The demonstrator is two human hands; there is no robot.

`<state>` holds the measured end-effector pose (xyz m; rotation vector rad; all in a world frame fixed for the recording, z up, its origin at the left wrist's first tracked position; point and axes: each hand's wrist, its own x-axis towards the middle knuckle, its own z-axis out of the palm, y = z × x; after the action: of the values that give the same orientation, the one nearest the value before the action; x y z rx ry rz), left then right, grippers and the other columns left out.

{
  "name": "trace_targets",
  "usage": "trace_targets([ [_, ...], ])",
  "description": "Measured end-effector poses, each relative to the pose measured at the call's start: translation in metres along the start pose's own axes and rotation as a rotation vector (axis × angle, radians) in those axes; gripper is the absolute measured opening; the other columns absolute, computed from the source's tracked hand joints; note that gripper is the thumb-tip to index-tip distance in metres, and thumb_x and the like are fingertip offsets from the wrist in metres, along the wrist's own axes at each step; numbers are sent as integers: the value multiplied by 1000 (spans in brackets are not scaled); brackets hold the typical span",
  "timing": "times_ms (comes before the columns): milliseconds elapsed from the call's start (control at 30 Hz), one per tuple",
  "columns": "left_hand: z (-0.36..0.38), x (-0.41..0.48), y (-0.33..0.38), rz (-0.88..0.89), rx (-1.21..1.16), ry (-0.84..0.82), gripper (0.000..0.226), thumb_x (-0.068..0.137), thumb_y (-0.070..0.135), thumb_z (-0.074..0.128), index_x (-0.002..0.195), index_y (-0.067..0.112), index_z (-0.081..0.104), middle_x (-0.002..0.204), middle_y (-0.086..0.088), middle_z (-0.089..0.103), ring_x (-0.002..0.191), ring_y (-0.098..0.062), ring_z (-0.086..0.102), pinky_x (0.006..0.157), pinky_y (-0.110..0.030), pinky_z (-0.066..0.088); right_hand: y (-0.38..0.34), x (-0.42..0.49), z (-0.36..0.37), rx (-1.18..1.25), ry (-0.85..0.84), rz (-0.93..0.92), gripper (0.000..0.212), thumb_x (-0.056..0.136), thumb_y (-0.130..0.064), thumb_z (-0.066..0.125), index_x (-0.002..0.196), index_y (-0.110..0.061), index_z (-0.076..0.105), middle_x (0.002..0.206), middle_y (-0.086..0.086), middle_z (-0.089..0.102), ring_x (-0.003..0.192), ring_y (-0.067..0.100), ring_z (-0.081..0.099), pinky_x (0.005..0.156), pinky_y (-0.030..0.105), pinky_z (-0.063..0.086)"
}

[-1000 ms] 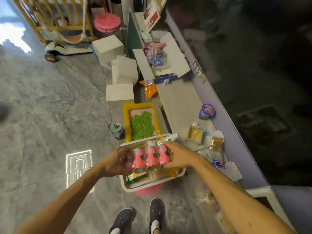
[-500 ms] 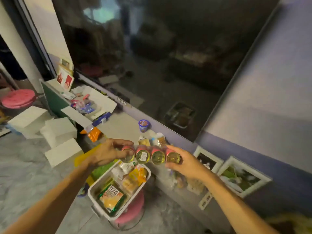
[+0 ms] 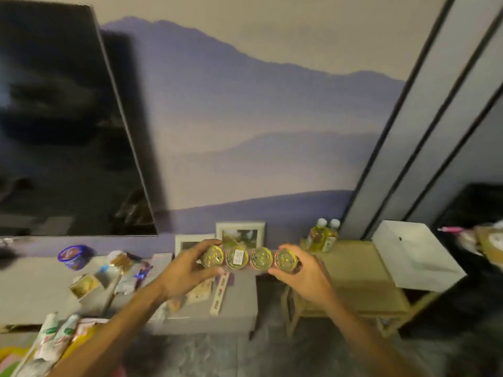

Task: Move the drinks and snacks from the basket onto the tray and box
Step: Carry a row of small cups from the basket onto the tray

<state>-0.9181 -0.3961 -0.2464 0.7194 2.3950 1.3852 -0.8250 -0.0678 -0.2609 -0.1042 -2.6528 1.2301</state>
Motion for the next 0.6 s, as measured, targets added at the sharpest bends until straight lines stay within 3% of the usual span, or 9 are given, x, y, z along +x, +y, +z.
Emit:
trace_targets([
  [133, 107, 52, 48, 106, 96, -26, 72, 77, 27, 95, 140, 28, 61, 129, 15, 70, 119, -2, 66, 104, -35, 56, 73, -41, -91, -77, 96, 127, 56, 65, -78, 85, 113, -70, 57, 101, -43, 68, 94, -16, 65, 77, 5, 49],
  [200, 152, 75, 66, 153, 103, -32, 68, 75, 28, 96, 136, 24, 65, 126, 13, 72, 117, -5, 67, 104, -35, 55, 103, -54, -130, -119, 110, 177, 56, 65, -83, 81, 112, -76, 52, 102, -52, 62, 96, -21, 60, 78, 8, 45],
  [267, 189, 98, 80, 186, 104, -53, 64, 74, 33, 97, 131, 32, 67, 120, 20, 74, 113, -3, 69, 101, -32, 56, 129, -62, -163, -163, 123, 250, 63, 63, -91, 74, 119, -73, 49, 95, -57, 56, 91, -20, 57, 76, 4, 37],
  [333, 221, 120, 92, 206, 104, -102, 58, 74, 40, 95, 125, 45, 66, 119, 29, 71, 110, 1, 69, 96, -23, 56, 155, -66, -190, -193, 126, 325, 84, 60, -96, 68, 132, -55, 54, 88, -45, 53, 95, -5, 59, 76, 9, 38],
  [433, 263, 156, 103, 228, 114, -150, 58, 77, 46, 92, 126, 59, 62, 119, 33, 70, 107, 6, 69, 90, -11, 53, 197, -62, -219, -135, 113, 432, 112, 54, -93, 69, 147, -32, 53, 94, -31, 48, 111, 12, 59, 92, 29, 51],
  [600, 325, 233, 92, 169, 77, -165, 57, 79, 46, 90, 128, 48, 61, 115, 32, 71, 106, 6, 69, 90, -14, 54, 258, -25, -251, -229, 39, 500, 113, 62, -96, 66, 154, -33, 49, 134, -7, 64, 125, 20, 62, 104, 34, 52],
])
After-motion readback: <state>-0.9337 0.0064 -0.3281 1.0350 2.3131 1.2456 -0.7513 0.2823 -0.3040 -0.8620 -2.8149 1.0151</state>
